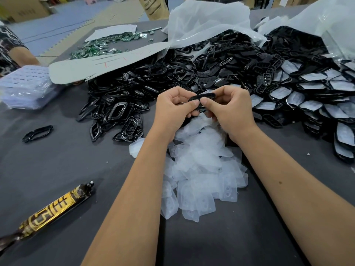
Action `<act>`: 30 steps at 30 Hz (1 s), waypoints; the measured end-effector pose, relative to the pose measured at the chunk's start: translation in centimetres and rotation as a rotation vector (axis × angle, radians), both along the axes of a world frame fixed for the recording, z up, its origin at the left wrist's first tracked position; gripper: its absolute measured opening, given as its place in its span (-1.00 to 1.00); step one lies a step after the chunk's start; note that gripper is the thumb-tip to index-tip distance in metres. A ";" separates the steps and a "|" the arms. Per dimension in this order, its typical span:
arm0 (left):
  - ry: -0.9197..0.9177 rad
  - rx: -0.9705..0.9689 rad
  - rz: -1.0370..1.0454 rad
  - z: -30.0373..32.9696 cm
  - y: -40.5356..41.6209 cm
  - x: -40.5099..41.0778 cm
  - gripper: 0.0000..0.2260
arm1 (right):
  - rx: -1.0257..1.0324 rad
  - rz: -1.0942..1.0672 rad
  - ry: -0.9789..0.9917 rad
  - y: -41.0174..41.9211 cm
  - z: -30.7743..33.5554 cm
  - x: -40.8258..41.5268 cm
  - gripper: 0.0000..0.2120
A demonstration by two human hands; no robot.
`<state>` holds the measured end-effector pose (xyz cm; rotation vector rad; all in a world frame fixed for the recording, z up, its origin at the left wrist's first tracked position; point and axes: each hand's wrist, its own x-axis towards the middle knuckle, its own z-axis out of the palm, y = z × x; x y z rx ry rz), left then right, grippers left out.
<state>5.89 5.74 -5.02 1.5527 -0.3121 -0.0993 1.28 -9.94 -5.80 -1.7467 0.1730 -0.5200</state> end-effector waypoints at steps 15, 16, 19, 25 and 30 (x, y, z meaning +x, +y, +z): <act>-0.066 0.063 0.042 -0.1 0.2 0.1 -0.80 | -0.249 -0.094 -0.003 0.5 0.2 -0.2 -0.81; -0.065 0.060 0.042 0.0 0.3 0.2 -0.80 | -0.236 -0.077 -0.013 0.5 0.3 -0.3 -0.82; -0.070 0.042 0.058 0.2 0.6 0.2 -0.81 | -0.220 -0.028 -0.030 0.6 0.3 -0.3 -0.90; -0.043 -0.063 0.191 0.6 1.8 0.7 -0.81 | -0.343 0.114 -0.028 0.7 0.7 -0.6 -0.72; 0.000 -0.199 0.299 0.9 2.7 1.1 -0.78 | -0.621 0.329 0.031 1.0 0.9 -0.6 -0.76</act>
